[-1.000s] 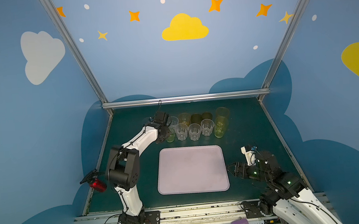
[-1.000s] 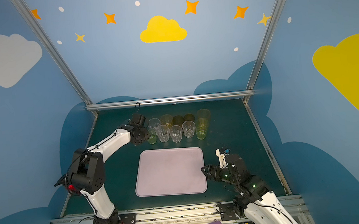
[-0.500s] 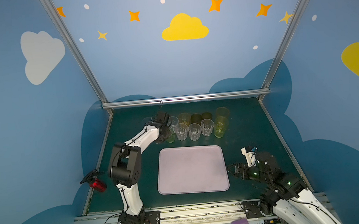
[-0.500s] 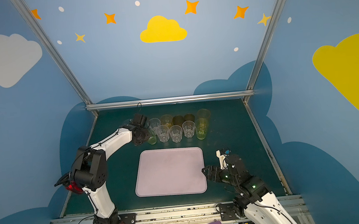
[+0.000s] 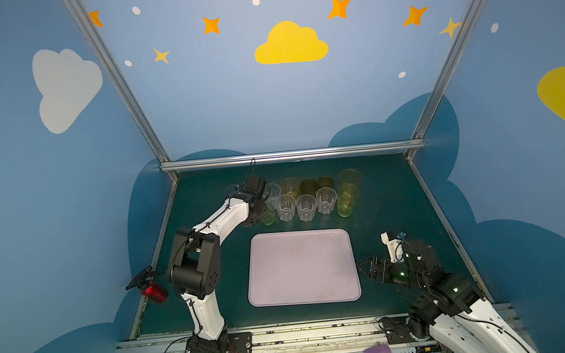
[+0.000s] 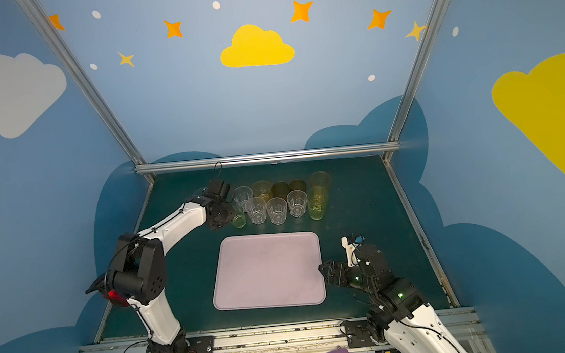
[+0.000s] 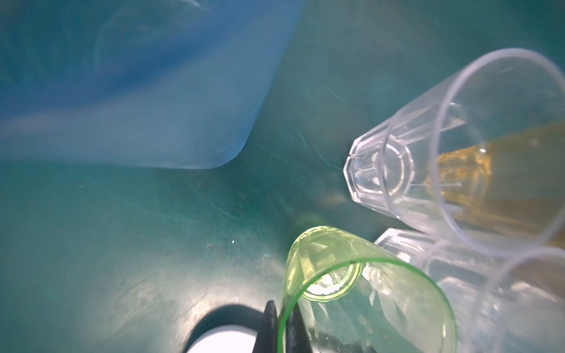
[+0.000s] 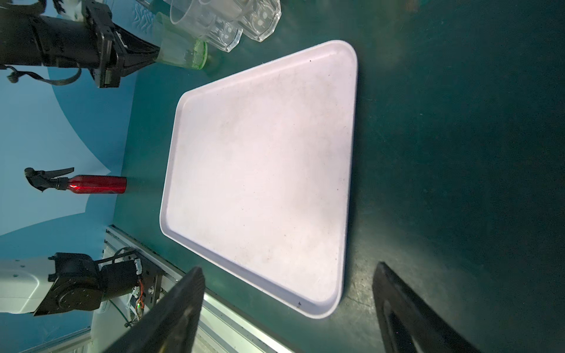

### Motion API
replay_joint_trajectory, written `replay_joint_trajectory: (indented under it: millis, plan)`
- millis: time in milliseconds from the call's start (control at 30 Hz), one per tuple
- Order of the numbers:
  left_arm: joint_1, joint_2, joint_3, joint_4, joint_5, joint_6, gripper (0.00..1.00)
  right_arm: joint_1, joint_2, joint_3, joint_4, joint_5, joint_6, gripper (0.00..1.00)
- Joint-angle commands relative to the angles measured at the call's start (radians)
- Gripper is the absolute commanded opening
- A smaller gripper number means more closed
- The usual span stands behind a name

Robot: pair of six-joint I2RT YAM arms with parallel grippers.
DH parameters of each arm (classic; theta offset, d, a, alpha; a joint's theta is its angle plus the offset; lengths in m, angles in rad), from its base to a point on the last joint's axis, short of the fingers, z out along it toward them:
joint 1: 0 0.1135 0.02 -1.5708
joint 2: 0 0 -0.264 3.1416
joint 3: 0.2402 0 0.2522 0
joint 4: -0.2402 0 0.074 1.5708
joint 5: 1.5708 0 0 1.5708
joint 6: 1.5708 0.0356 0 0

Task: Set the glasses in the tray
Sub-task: 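Close the left gripper on the small green glass and lift it, then carry the green glass over the tray, lower it, open the left gripper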

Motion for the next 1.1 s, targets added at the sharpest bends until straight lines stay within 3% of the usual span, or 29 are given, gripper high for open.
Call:
replay_joint_trajectory:
  millis: [0, 500, 867, 1067]
  plan:
    - [-0.011, -0.061, -0.009, -0.052, 0.007, 0.028, 0.04, -0.002, -0.004, -0.004, 0.022, 0.004, 0.016, 0.85]
    - [-0.131, -0.311, -0.166, -0.129, 0.006, 0.065, 0.04, -0.003, -0.015, -0.009, 0.008, -0.06, -0.012, 0.86]
    - [-0.184, -0.54, -0.306, -0.219, 0.07, 0.035, 0.04, -0.002, 0.015, 0.042, -0.045, -0.053, -0.081, 0.86]
    - [-0.212, -0.646, -0.407, -0.297, 0.057, -0.006, 0.04, -0.002, 0.032, 0.011, 0.009, -0.087, -0.048, 0.85]
